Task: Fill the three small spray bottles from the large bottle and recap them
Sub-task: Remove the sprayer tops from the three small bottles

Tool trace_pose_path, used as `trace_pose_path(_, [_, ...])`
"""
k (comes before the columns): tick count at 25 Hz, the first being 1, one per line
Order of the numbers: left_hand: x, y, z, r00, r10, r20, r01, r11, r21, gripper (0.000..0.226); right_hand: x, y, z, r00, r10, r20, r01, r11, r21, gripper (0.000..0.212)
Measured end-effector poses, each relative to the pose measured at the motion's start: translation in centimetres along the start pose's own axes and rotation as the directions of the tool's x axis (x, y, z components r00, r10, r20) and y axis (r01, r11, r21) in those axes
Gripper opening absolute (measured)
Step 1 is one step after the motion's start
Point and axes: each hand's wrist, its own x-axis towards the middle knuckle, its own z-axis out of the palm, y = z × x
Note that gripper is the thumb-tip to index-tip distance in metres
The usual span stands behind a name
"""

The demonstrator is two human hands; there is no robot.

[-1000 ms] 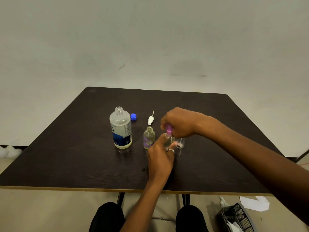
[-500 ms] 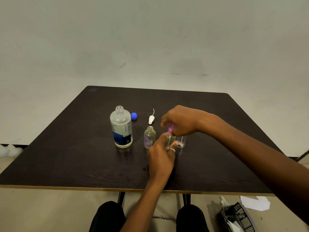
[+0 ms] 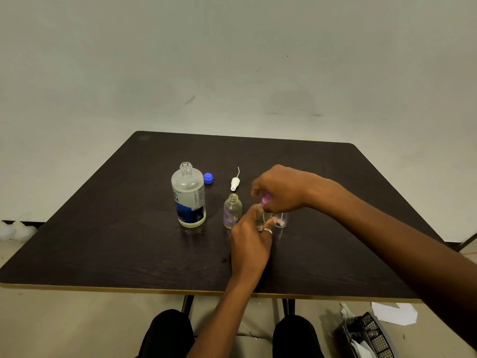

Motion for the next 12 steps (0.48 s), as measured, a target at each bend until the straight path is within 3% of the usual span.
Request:
trace_pose_path(5, [0.0,0.0,0.0,1.0,-0.011,-0.007,0.012,1.0,0.011,0.017,-0.1,-0.2,0.5,0.988,0.134,-0.081,-0.136,0.99,-0.023,0.045])
trace_pose_path(7, [0.0,0.1,-0.1,1.0,-0.004,-0.002,0.004,1.0,0.002,0.022,0.0,-0.3,0.4,0.993,0.106,-0.052,-0.108,0.994,-0.023,0.037])
trace_pose_path(10, [0.0,0.2,-0.1,1.0,0.005,0.005,-0.005,1.0,-0.016,0.024,0.1,-0.3,-0.2,0.999,0.02,0.027,-0.02,1.0,0.011,0.005])
trace_pose_path(12, [-0.1,0.1,-0.1,1.0,0.0,0.004,0.0,1.0,-0.024,0.022,-0.2,-0.1,-0.7,0.999,-0.019,0.04,0.018,0.999,0.041,0.018])
